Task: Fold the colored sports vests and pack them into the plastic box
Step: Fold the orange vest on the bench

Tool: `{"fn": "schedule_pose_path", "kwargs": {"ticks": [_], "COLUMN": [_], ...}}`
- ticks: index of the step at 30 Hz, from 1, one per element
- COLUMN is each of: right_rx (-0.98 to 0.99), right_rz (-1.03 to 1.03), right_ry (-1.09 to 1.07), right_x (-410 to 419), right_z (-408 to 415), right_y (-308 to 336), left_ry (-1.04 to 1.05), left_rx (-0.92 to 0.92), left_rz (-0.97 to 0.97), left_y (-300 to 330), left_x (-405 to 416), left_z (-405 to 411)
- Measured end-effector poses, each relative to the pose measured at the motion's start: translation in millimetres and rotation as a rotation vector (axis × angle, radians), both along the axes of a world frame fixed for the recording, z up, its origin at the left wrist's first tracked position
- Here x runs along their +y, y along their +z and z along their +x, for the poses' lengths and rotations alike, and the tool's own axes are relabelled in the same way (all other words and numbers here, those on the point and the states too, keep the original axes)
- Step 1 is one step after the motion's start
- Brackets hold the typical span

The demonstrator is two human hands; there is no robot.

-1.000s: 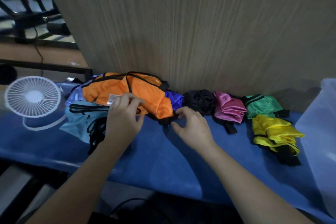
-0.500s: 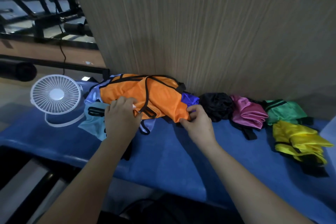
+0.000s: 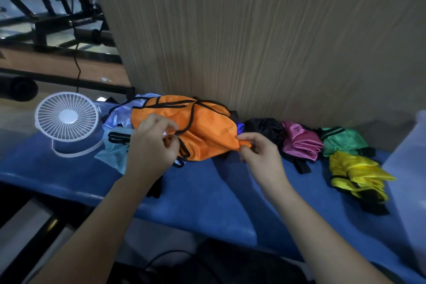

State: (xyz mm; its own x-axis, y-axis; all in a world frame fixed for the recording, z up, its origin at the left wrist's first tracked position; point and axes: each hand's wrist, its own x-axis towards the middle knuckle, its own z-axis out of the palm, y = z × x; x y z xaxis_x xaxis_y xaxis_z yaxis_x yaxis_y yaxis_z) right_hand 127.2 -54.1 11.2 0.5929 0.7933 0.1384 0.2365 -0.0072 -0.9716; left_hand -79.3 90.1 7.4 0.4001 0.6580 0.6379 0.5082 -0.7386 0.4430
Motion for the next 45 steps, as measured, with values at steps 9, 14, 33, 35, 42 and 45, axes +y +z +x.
{"fn": "schedule_pose_path", "kwargs": {"ticks": [9,14,33,35,42,45], "right_rx": [0.271,0.253,-0.198,-0.239,-0.496,-0.653], "right_rz": [-0.062,-0.193,-0.599,-0.615,-0.643,-0.606], "right_ry": [0.294,0.389,0.281,0.271,0.176,0.127], "right_x": [-63.9,-113.6,-167.8,-166.9,-163.7,-158.1], "right_z": [22.7,63.5,119.8,120.6,117.3,109.8], "right_y": [5.5,5.6,4.3,0.8,-5.6,-9.8], "left_ry": [-0.292,-0.348,-0.270,-0.267,-0.307,-0.358], "left_rx": [0.334,0.387,0.612,0.621,0.493,0.396], "left_rz": [-0.151,-0.150,-0.278,-0.292,-0.328,-0.359], "left_y": [-5.8,-14.8,-30.6,-30.4,-29.2,-29.9], "left_x": [-46.5,-58.0,-77.4,-76.6,-77.2,-75.6], "left_z": [32.3,56.3,99.8,100.0,98.1,95.4]}}
